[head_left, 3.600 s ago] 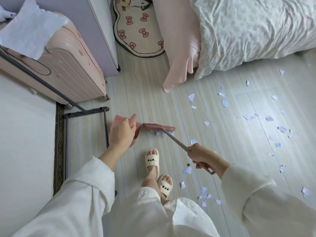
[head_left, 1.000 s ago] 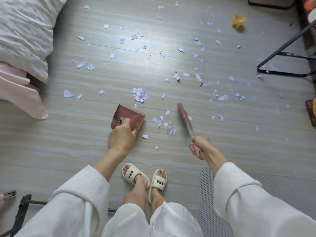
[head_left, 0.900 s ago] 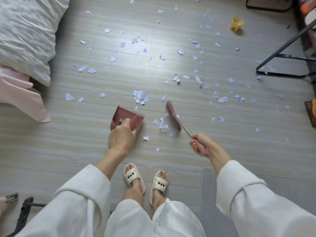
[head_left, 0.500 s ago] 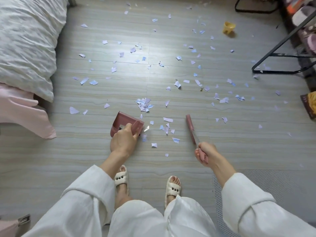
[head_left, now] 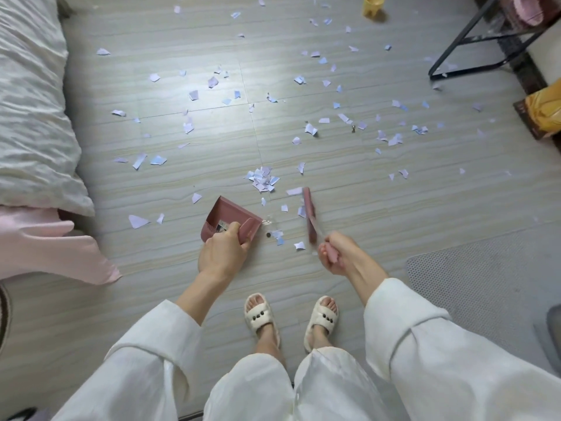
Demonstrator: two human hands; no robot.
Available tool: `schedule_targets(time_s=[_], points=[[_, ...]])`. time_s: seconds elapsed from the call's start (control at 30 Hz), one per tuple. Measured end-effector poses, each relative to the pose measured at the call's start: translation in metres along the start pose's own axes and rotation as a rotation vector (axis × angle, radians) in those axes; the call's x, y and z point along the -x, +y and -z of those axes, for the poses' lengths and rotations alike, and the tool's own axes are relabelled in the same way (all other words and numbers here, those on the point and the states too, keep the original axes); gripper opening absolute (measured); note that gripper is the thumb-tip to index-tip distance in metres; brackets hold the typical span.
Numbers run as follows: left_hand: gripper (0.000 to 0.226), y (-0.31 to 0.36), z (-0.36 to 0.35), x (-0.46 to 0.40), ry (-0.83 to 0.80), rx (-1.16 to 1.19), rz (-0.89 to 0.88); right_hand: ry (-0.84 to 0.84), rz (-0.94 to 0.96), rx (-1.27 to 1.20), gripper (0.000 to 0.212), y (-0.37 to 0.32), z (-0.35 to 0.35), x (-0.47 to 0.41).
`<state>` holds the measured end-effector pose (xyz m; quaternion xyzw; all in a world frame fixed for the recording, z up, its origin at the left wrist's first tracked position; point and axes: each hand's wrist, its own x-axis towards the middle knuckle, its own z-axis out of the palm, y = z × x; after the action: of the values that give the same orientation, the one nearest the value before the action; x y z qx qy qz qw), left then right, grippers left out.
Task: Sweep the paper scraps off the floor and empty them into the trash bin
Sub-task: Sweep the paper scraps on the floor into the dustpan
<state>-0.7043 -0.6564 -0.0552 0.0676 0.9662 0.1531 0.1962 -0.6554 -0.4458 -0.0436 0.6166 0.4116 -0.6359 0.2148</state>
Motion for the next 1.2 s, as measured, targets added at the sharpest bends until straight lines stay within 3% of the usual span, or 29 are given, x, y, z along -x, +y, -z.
schedule_targets(time_s=[0.27, 0.5, 0.73, 0.9, 1.2], points=[[0.021, -0.024, 0.02, -0.016, -0.032, 0.021, -0.021, 0.074, 0.021, 0.041, 0.033, 0.0, -0.007, 0.014], [0.021, -0.038, 0.029, -0.023, -0.034, 0.04, -0.038, 0.016, -0.052, -0.176, 0.03, 0.026, -0.046, 0.022], [0.019, -0.057, 0.038, -0.027, -0.028, 0.059, -0.018, -0.2, -0.15, -0.486, 0.03, 0.022, -0.103, 0.026], [0.018, -0.067, 0.039, -0.027, -0.057, 0.05, -0.004, -0.313, -0.07, -0.613, 0.033, -0.007, -0.104, 0.02], [0.02, -0.052, 0.041, -0.039, -0.093, 0.106, 0.025, -0.246, -0.055, -0.365, 0.033, -0.037, -0.062, 0.007]])
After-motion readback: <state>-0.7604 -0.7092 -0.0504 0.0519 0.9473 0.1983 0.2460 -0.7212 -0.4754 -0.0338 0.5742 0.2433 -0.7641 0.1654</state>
